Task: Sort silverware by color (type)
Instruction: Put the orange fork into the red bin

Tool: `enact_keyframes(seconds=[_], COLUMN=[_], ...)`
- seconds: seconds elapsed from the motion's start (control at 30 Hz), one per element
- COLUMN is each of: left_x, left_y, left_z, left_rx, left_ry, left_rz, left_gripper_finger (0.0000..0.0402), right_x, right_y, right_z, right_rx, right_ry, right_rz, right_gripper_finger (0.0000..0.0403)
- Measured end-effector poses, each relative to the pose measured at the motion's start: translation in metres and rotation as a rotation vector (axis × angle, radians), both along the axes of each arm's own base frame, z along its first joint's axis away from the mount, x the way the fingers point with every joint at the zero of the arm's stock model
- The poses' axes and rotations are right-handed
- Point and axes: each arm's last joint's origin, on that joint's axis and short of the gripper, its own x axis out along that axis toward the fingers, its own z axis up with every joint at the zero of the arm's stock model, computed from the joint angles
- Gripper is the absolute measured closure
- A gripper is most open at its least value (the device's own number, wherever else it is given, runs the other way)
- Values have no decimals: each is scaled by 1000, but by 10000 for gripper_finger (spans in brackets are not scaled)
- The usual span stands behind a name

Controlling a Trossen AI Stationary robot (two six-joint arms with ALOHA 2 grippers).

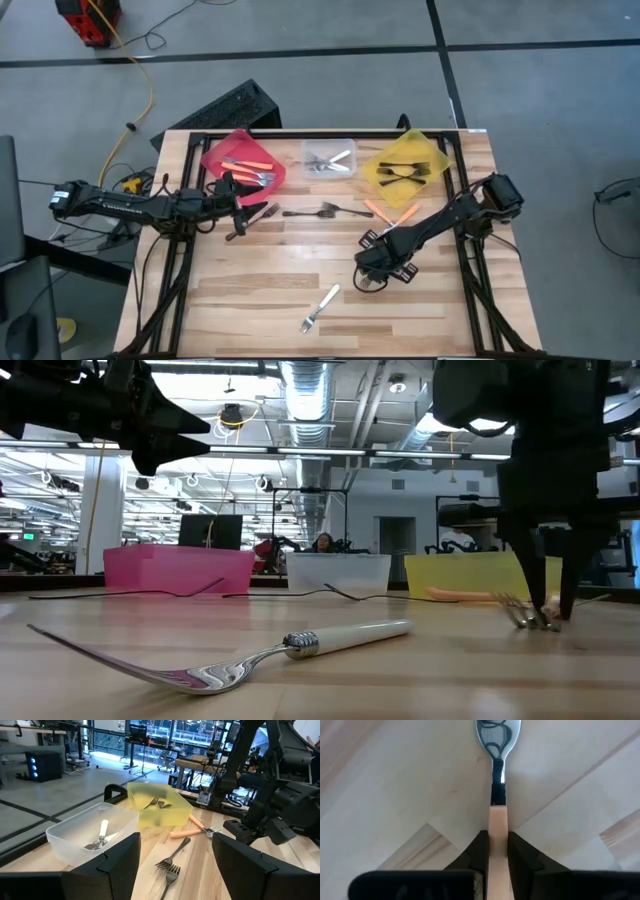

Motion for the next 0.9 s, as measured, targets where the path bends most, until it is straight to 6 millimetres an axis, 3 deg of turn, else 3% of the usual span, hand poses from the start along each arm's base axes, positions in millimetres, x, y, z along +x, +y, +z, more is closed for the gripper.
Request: enact_keyframes(seconds=[0.23,0.4,0.7,0.9], left_x=[0,0,0,-1], left_y=[0,0,-1,-3], left_z=[0,1,2,16], left_rx=[-3,-4,-20,32], left_ry=[-1,-14,-24,-153], left_rz=[0,0,-36,-103], left_gripper_finger=[168,168,168,168], right_x=[2,11,18,27], right_y=[-2,-1,-18,-33], right_z=[-1,9,63,95], right_rx=[13,82,230,330], right_ry=[-16,-92,-385,-671], right_rz=[-105,-167,-318,-395], right_gripper_finger=[336,336,336,336])
